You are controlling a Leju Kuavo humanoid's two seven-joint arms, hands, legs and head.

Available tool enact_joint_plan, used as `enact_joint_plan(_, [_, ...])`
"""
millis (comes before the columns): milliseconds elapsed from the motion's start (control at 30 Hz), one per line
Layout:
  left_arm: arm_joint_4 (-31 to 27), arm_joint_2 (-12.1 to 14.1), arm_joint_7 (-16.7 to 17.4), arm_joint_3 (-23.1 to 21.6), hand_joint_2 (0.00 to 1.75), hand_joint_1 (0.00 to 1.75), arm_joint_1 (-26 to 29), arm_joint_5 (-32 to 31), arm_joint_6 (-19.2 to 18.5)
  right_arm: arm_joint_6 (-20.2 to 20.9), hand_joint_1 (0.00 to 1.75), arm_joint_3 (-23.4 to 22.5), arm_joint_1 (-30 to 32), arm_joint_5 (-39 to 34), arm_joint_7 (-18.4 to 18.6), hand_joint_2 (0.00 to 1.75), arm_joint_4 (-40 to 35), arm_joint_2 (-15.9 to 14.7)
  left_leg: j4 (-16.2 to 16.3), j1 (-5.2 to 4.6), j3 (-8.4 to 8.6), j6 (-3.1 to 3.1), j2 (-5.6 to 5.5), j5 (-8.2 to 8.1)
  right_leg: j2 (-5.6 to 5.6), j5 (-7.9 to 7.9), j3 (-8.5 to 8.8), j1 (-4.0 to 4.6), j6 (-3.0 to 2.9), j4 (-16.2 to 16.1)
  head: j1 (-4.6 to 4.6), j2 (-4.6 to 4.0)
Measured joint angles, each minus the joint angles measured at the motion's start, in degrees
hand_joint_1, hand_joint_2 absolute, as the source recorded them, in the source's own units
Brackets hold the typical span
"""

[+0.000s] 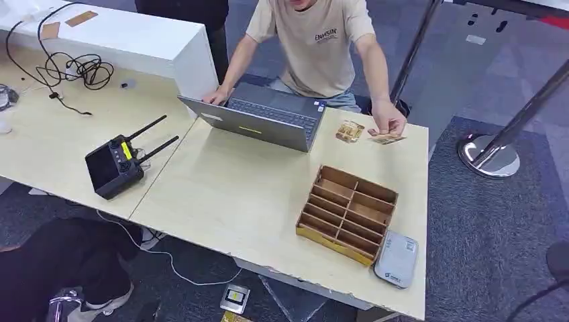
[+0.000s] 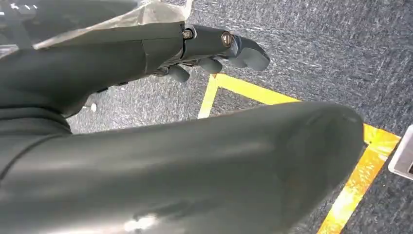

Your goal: Pass the card to the sensor for recognition and then transmit it.

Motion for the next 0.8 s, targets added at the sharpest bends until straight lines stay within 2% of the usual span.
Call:
enact_joint_plan(133, [0.09,0.02,-0.53,-0.29,0.0,0.0,-0.06,-0.02,-0.24,-0.31,0.0,4.62,-1.25,4.13,0.97,1.75,-5.71,-0.04,-0.01,0.02,0.01,-0.01,0.03,0.01,0.0,0.0,0.03,0.01,0.0,0.0,-0.02,0.0])
enact_joint_plan(200, [0.11,0.0,-0.61,-0.31,0.0,0.0,0.0,-0.02,-0.26,-0.33,0.0,5.43,-1.57,5.03,1.45,1.75,-6.61,-0.04,0.0,0.02,-0.02,-0.01,-0.04,0.01,-0.08,0.0,0.04,0.03,0.0,0.0,0.09,0.0])
enact_joint_plan(367, [0.22,0.11,-0.61,-0.63,0.0,0.0,-0.25,-0.42,-0.5,0.09,0.0,12.1,-4.04,11.3,2.41,1.75,-10.97,0.02,0.0,0.02,0.04,-0.01,-0.04,0.02,-0.07,0.0,0.03,0.02,0.0,0.02,0.04,0.0])
enact_joint_plan(800, [0.31,0.24,-0.7,-1.29,0.0,0.0,-0.2,-1.16,-1.55,0.28,0.0,25.54,-7.27,29.08,3.61,1.75,-14.1,-0.09,0.0,0.03,0.0,-0.01,-0.05,0.07,-0.11,0.0,-0.01,0.03,-0.01,0.03,0.09,0.0])
